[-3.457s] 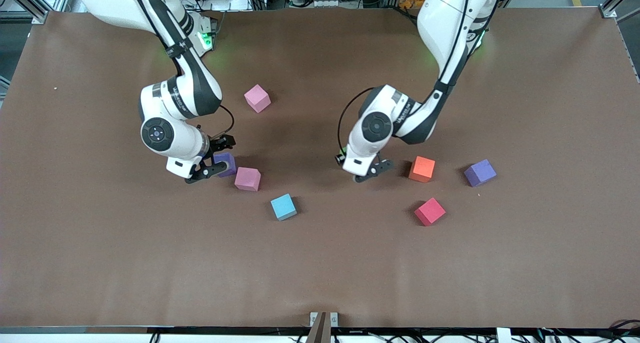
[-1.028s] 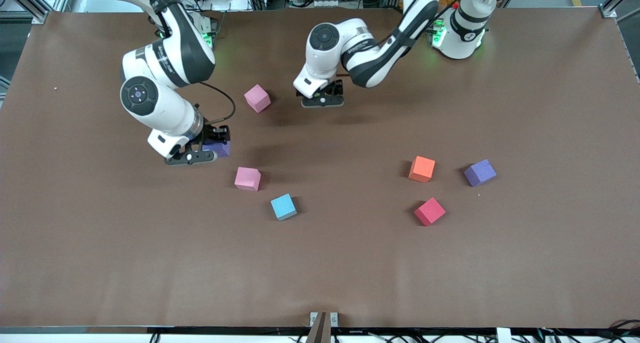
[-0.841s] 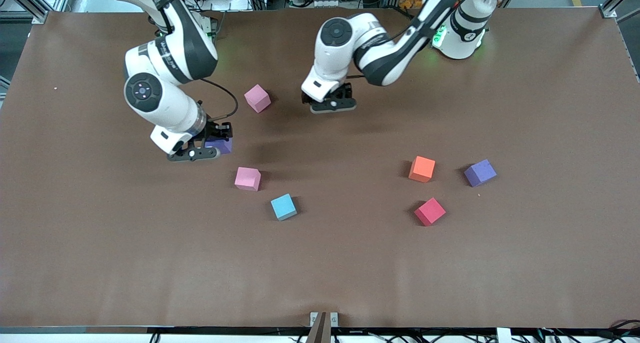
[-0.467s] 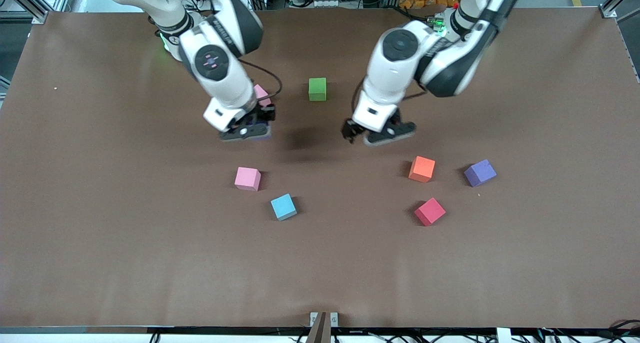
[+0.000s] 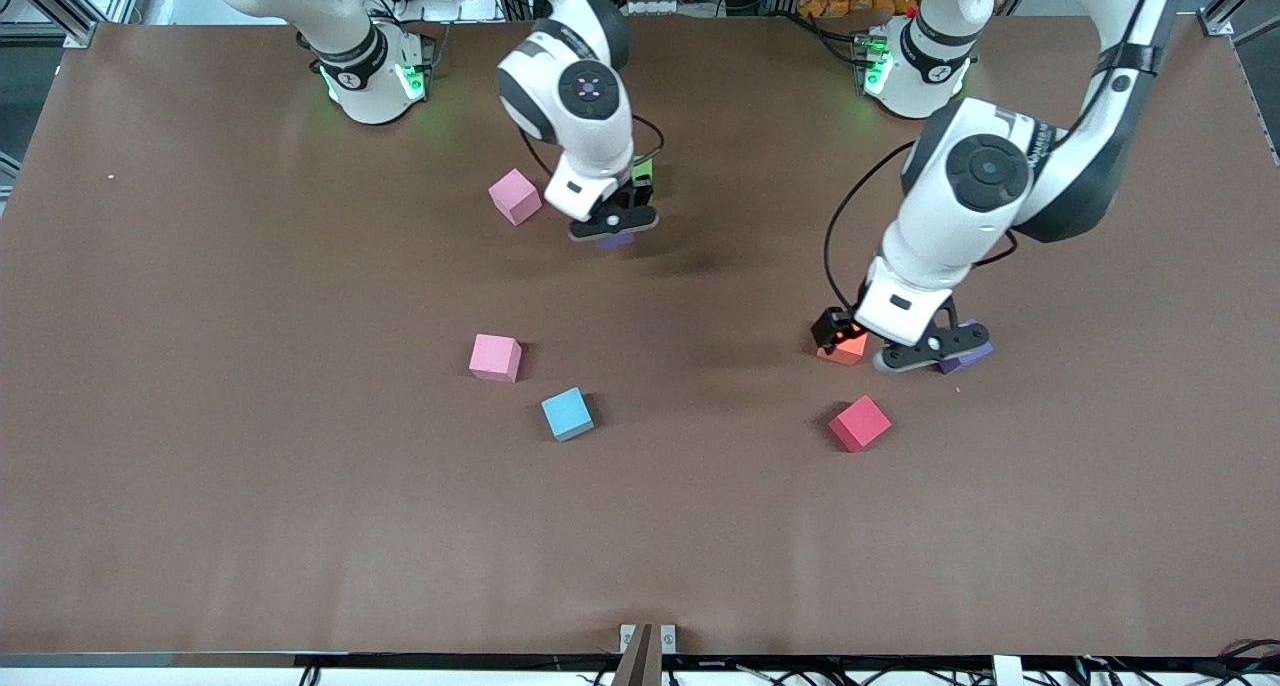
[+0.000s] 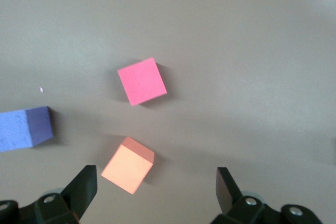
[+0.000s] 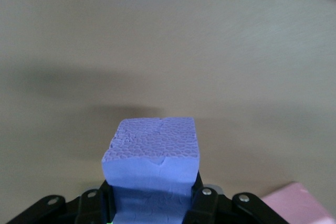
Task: Arrange blocks into number 1
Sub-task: 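Place the purple cube below the green with the right gripper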
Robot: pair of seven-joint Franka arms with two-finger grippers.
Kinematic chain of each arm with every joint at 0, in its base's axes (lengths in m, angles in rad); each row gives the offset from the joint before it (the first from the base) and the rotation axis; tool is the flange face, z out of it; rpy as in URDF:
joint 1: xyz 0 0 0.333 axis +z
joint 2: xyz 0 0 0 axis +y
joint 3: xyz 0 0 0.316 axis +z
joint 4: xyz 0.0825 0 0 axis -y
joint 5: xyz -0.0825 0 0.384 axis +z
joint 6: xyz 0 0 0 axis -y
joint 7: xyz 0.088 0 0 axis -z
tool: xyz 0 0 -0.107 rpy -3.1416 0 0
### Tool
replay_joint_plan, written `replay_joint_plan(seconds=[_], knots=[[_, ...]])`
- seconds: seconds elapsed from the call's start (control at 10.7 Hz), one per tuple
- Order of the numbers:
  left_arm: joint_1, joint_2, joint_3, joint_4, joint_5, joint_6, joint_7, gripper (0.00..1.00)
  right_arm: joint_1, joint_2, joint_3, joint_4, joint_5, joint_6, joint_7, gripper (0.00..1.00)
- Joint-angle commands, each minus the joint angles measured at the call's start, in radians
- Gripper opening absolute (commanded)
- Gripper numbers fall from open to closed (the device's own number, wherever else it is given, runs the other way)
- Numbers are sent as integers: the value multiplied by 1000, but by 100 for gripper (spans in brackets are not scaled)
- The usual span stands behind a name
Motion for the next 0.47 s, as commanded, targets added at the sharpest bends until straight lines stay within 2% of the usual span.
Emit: replay_joint_plan(seconds=[0.0, 0.37], knots=[[42, 22, -6, 77, 26, -64, 46, 100, 67, 63, -5, 28, 3, 58, 89, 44], [50, 31, -6, 82, 28, -64, 89, 100, 59, 70, 37, 7, 6, 61, 174, 46]])
